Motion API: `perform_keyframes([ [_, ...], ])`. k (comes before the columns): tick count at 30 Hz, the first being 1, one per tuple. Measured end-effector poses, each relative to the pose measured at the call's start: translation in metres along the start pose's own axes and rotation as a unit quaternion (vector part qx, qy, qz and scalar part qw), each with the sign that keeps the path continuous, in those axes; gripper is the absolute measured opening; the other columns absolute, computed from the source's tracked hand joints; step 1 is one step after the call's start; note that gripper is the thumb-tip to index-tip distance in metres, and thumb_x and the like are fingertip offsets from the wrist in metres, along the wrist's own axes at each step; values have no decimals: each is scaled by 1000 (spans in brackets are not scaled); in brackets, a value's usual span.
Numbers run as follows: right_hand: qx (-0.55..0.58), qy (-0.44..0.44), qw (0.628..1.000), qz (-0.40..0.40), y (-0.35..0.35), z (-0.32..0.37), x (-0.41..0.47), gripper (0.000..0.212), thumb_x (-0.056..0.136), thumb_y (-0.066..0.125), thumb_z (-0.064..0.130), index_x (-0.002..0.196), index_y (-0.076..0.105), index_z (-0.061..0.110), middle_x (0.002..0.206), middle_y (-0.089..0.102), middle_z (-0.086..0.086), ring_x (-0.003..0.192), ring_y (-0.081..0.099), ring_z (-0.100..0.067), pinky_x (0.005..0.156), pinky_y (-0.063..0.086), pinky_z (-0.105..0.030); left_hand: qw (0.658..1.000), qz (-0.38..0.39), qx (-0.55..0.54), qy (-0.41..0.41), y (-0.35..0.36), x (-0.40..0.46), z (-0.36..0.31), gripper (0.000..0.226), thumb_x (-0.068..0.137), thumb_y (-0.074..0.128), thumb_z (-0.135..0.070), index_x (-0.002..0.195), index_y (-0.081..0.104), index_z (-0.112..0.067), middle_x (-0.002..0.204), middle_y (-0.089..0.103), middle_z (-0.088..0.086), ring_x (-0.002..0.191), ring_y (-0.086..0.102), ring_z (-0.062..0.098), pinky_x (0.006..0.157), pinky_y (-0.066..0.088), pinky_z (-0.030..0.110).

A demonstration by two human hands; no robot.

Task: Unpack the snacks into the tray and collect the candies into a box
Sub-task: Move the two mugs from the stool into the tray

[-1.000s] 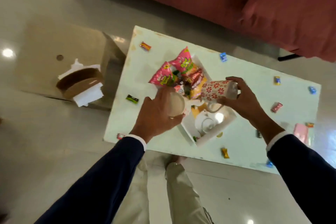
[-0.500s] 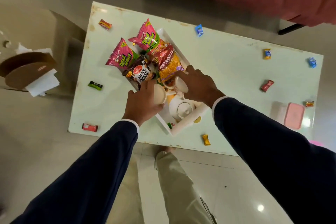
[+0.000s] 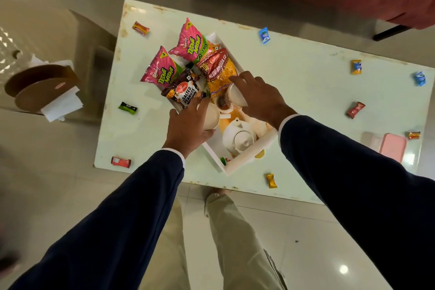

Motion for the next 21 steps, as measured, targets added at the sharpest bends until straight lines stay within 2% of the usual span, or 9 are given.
perform_keyframes([
  [3,-49,17,999,9,-6,3,1,102,66,89,39,150,33,23,149,40,-11,118,56,-37,92,49,-50,999,22,-36,-9,-1,1,6,92,75,74,-62,146,29,-23,147,47,5,118,62,30,88,50,52],
  [5,-94,23,995,-14,-16,15,-1,95,65,87,48,145,41,23,149,41,-11,124,52,-37,101,41,-53,998,9,-57,-8,-6,-4,11,88,81,62,-68,148,28,-22,146,48,4,119,61,28,86,52,51],
  [9,-61,-6,990,-129,-44,73,-1,55,75,75,29,127,59,18,131,58,-13,112,58,-39,88,46,-50,993,-47,-112,-3,-33,-31,36,60,98,39,-56,146,37,-21,134,51,5,94,67,27,70,53,43],
  [11,21,-20,987,-161,-57,104,7,44,78,71,29,120,62,20,122,60,-10,107,58,-38,83,47,-48,986,-78,-149,-17,-49,-48,61,52,98,38,-52,137,45,-19,118,54,3,76,64,23,66,51,43],
  [13,119,-36,981,-146,-68,139,21,37,82,63,36,116,63,22,118,60,-7,108,57,-35,84,48,-48,978,-113,-170,-33,-66,-66,95,41,98,47,-48,129,52,-22,107,54,-4,69,52,9,70,49,43],
  [15,193,-63,970,-136,-72,174,41,33,83,57,39,108,65,20,106,62,-6,101,60,-33,83,50,-48,972,-153,-172,-57,-82,-80,136,34,96,56,-43,123,57,-23,104,54,-7,80,51,7,76,45,40],
  [17,269,-85,955,-93,-68,216,64,29,84,59,35,106,66,18,100,64,-5,95,62,-26,83,52,-46,966,-187,-141,-110,-95,-92,185,32,92,61,-37,120,57,-22,108,56,0,97,56,20,83,42,42],
  [19,323,-76,943,-24,-59,257,84,25,86,64,29,109,66,18,103,63,-4,94,62,-21,86,52,-46,955,-193,-109,-195,-101,-102,237,39,88,64,-31,123,53,-18,119,56,10,110,54,33,90,40,49],
  [21,349,-53,935,20,-50,289,101,27,90,68,23,115,64,15,110,62,-6,97,62,-20,89,52,-43,939,-190,-110,-266,-107,-109,282,55,84,69,-30,132,47,-16,134,51,15,121,48,39,96,38,55],
])
Point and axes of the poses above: each hand's wrist, its own x-axis towards the middle knuckle, its own y-axis out of the palm, z = x × y, the point moved 5 cm from there along x, towards the middle knuckle
